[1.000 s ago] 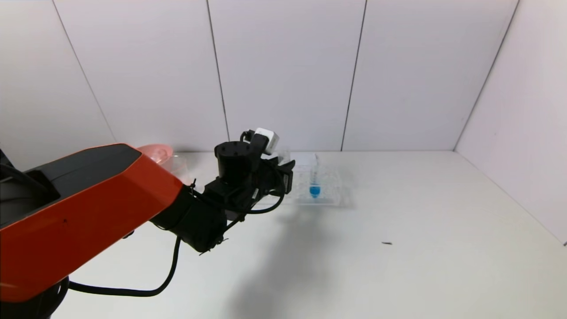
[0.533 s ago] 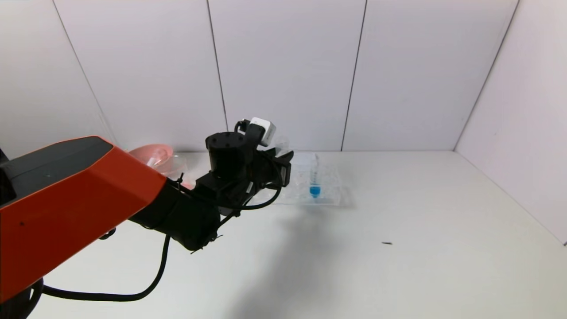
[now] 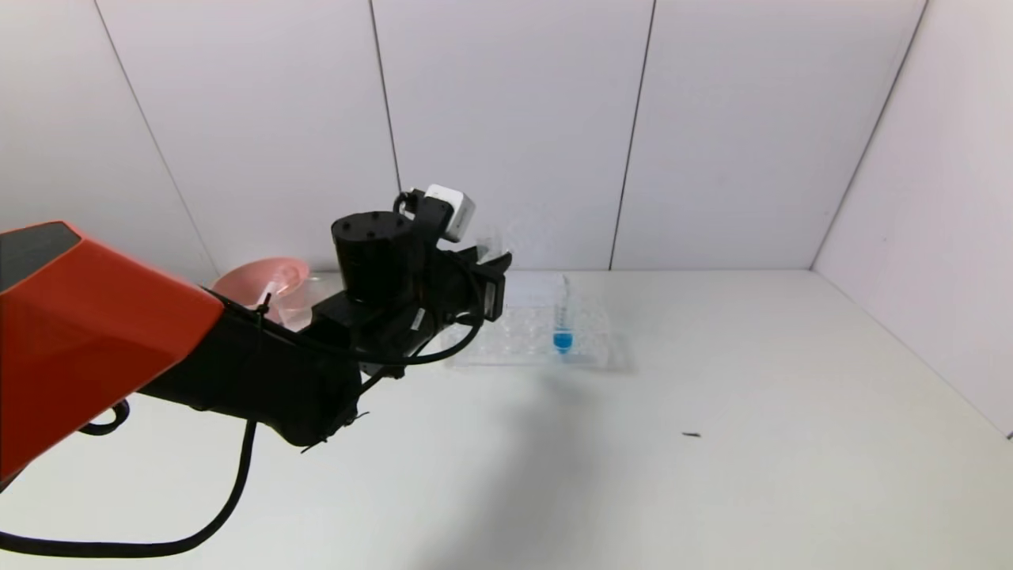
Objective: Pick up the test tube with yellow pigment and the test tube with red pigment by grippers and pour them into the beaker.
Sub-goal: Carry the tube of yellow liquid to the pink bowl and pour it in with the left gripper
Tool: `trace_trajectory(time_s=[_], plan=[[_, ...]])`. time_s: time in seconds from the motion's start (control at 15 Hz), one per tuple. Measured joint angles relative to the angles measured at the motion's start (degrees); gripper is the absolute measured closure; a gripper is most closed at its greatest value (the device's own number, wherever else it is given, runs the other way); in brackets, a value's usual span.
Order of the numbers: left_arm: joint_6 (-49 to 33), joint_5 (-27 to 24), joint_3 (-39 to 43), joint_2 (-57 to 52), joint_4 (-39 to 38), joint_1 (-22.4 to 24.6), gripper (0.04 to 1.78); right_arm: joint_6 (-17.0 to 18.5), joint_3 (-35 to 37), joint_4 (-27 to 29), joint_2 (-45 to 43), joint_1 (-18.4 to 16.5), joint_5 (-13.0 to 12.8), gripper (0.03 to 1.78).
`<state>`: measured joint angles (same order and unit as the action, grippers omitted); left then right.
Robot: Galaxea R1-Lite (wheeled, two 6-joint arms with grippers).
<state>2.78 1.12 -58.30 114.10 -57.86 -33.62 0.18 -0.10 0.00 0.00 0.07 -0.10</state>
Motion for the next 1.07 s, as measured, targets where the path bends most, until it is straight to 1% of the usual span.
trace_trajectory(time_s=[0.47, 0.6, 0.93, 1.07], plan=[[0.11, -0.05, 2.93, -8.4, 6.18, 2.4, 1.37, 0.0, 0.0, 0.0, 0.0, 0.0, 0.02, 0.11], [0.17, -0.3, 3.32, -10.85, 9.33, 3.55, 1.37, -0.02, 0.02, 0.0, 0.0, 0.0, 0.0, 0.11], [0.2, -0.79, 2.35, -14.63, 15.71, 9.46, 1.37, 0.0, 0.02, 0.0, 0.0, 0.0, 0.0, 0.11], [0.13, -1.8, 1.44, -15.24, 17.35, 12.02, 1.37, -0.02, 0.02, 0.0, 0.0, 0.0, 0.0, 0.11]])
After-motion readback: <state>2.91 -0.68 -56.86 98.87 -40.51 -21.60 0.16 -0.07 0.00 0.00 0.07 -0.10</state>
